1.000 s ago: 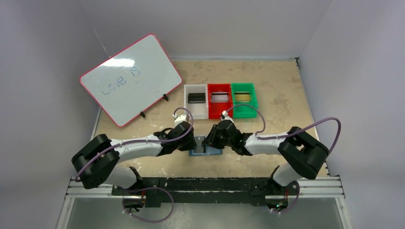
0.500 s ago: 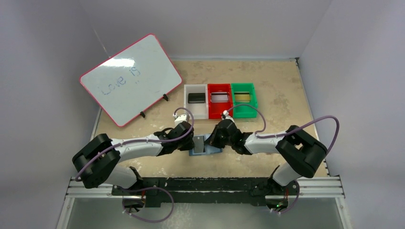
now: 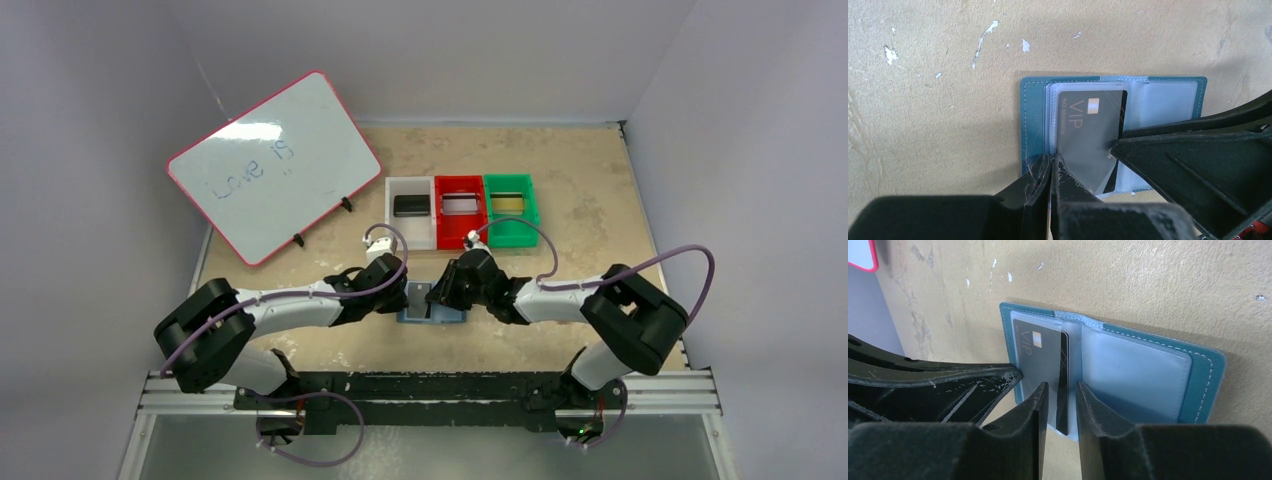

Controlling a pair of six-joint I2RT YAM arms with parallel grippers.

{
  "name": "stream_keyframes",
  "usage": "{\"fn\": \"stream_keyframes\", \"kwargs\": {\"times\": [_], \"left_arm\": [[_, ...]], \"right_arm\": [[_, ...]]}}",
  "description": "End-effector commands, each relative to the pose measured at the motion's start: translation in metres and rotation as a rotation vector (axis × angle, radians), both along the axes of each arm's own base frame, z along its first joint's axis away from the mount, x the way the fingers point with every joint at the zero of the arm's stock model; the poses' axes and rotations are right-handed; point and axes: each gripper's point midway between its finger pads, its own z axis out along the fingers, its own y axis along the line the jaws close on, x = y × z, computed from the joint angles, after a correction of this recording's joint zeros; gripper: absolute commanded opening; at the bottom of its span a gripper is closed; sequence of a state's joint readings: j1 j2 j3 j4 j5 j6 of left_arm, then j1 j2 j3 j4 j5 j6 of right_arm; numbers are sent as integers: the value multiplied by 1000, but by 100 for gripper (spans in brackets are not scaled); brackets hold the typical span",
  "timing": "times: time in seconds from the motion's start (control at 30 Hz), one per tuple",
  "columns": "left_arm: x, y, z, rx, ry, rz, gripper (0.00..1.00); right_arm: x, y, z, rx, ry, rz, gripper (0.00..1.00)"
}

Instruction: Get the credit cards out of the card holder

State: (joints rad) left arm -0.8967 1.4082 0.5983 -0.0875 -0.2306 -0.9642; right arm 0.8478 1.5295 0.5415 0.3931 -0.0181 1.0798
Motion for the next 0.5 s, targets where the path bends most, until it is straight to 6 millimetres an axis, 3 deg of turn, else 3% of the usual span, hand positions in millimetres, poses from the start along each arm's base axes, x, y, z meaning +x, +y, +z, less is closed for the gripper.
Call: {"fn": "stream_keyframes", "kwargs": {"times": [0.0,0.1,0.23,0.4,0.47], "left_arm": [[-12,16,-22,88,52,-22,0],[-12,16,-22,86,53,-21,0],[-12,13,-21,74,53,-28,0],[-12,7,-16,47,49,-41,0],[-10,8,-10,42,39,-32,3]], "right_arm": [[-2,10,4,29,2,45,27],[-3,12,1,32,8,57,15],[-2,18,11,57,-43,106,12],[5,14,13,14,-64,91,32],[6,9,9,-18,-54,71,33]]}}
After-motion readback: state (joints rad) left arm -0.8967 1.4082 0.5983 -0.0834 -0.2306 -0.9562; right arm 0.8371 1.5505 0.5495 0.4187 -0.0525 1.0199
